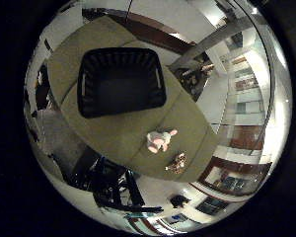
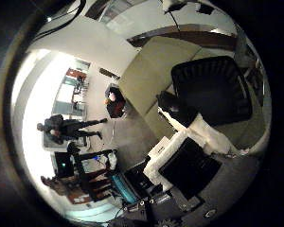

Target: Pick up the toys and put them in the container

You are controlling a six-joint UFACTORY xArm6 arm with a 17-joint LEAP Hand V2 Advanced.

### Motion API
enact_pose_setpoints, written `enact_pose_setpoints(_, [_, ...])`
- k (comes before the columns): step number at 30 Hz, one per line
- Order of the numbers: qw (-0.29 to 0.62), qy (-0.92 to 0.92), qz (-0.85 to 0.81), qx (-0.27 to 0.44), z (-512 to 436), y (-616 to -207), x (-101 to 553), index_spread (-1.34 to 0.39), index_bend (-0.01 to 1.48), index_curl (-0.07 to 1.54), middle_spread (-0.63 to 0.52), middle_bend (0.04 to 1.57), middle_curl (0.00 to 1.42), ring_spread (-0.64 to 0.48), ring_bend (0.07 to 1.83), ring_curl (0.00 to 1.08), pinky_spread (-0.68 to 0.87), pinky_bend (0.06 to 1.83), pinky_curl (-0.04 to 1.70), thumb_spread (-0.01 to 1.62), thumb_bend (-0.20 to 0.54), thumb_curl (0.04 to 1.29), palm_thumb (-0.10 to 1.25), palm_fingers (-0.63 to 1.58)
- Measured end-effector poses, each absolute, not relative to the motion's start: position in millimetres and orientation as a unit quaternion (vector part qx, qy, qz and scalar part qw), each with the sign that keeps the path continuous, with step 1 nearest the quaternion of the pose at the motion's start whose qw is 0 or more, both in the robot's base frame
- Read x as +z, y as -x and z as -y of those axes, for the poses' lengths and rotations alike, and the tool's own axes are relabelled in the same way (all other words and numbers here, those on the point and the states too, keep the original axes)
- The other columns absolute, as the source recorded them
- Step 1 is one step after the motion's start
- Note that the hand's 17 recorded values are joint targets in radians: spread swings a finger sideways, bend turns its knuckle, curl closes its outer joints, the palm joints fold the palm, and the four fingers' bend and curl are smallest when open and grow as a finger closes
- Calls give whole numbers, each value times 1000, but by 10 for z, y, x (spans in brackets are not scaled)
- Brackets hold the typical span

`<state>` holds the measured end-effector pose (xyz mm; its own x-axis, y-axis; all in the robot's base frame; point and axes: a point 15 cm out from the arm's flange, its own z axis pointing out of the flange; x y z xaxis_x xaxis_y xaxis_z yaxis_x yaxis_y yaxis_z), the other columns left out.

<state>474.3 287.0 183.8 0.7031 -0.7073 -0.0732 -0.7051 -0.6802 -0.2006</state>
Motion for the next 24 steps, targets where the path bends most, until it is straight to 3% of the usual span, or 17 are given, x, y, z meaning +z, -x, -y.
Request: enact_pose_setpoints(24, [99, 892, -438, -44, -1852, -5220, 2284, -422, 180, 349, -100, 195, 380, -10, 289, 239, 286, 476, -3, 1170, -19, 264, 516, 403])
